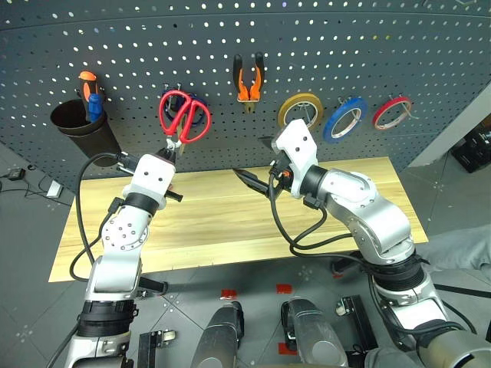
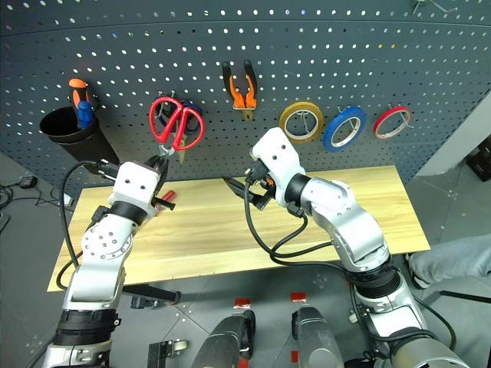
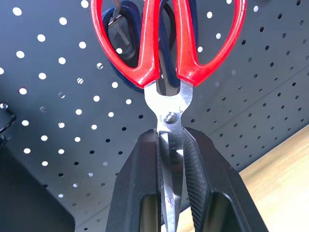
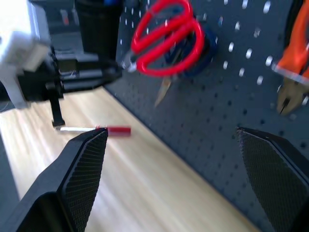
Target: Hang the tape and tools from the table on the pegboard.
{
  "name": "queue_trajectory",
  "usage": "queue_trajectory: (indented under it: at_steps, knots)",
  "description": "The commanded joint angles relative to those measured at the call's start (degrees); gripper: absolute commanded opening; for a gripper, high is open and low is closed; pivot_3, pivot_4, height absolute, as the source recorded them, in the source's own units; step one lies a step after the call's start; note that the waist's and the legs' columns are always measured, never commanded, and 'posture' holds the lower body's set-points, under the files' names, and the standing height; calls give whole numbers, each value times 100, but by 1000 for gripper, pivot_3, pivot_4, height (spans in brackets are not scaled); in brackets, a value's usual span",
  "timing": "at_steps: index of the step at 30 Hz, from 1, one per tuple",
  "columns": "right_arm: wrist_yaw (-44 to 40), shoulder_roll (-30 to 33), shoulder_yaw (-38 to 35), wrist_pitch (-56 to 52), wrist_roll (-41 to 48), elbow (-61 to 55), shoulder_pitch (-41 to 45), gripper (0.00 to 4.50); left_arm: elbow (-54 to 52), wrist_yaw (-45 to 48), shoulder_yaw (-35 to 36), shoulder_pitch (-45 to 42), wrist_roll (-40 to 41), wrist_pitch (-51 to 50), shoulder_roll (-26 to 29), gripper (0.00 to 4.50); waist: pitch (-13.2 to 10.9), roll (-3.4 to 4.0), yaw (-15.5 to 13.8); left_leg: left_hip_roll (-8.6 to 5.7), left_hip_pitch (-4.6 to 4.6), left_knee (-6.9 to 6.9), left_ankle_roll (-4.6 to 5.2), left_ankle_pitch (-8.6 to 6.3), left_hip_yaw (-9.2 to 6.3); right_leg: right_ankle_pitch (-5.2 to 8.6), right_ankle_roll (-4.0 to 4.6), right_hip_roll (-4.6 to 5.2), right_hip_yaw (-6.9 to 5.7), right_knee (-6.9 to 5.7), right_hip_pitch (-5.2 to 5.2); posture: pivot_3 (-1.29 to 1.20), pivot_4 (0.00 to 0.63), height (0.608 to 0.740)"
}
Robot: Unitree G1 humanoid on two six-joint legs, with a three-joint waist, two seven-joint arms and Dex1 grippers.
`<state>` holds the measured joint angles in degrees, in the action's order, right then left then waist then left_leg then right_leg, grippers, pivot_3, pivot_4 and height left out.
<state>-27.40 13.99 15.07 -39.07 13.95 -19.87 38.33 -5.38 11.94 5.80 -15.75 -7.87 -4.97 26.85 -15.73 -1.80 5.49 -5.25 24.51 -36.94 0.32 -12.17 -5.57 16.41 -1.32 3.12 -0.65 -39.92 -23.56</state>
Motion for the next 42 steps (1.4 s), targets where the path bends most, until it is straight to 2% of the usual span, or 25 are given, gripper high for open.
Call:
queue_trajectory:
  at_steps: [1,3,5,6,9,14,19,21,24,27,33,37,42]
  knots:
    - [39,-94,2,281,-92,-226,127,4500,105,19,-81,-185,-113,282,84,363,0,0,14,0,0,0,0,0,0,0,0,0,0,-1,0,-229,222,740]
    - [41,-126,53,339,-150,-209,111,4500,273,38,-107,-254,-85,295,64,363,0,0,24,0,0,0,0,0,0,0,0,0,0,-1,0,-228,222,740]
    - [39,-157,89,351,-195,-202,84,4500,406,90,-129,-279,-37,228,36,1081,0,0,29,0,0,0,-2,1,-1,0,0,0,0,-1,0,-228,223,740]
    - [47,-173,93,328,-203,-209,69,4500,433,119,-162,-259,-58,199,42,1279,0,0,37,0,0,0,-2,1,0,0,0,0,0,-1,0,-229,226,740]
    - [95,-181,167,116,-237,-251,-27,4500,586,322,-271,39,-75,-303,53,2238,0,0,79,0,0,0,-2,1,0,0,0,0,1,-1,0,-230,231,740]
    - [273,-268,265,-602,-134,-541,-210,4500,826,592,160,533,544,-1426,-60,3794,-1,2,150,0,-1,2,2,-1,-1,0,0,-2,8,-4,-7,-236,257,740]
    - [804,-754,212,-1900,-9,-765,-81,4500,1151,867,632,257,1089,-2196,216,3794,-8,1,138,6,4,-1,1,0,-8,-1,2,-4,2,-14,-13,-235,309,740]
    - [963,-1014,250,-2448,41,-760,39,4500,1821,1147,672,-78,1149,-2170,559,3794,-37,-1,138,6,2,-3,2,0,-6,-3,6,-4,3,-14,-9,-241,349,740]
    - [1189,-1371,178,-2917,53,-669,244,4500,2834,1429,666,-670,1229,-2004,884,3794,-88,1,149,7,-4,-2,5,2,-6,-7,12,-4,3,-11,-6,-241,375,740]
    - [1348,-1568,151,-3108,34,-555,430,4500,3838,1680,584,-1231,1224,-1729,1058,3794,-175,-4,144,6,-1,1,8,0,-5,-7,12,-2,4,-4,-11,-237,409,740]
    - [1508,-1727,125,-3347,88,-564,600,4500,5280,1888,423,-1946,1040,-1108,1256,3794,-308,-32,177,6,38,5,9,-1,1,-6,13,-1,11,-2,-52,-246,437,740]
    - [1560,-1844,205,-3528,170,-626,669,4500,6842,1962,357,-2739,903,-608,1408,3794,-407,-55,238,7,48,7,9,-1,2,-6,13,0,10,-1,-60,-269,458,740]
    - [1608,-1910,218,-3898,239,-909,638,4500,7639,1859,304,-3175,775,-268,1517,3794,-554,-69,279,7,55,6,10,-2,6,-6,12,0,14,-2,-71,-294,479,740]
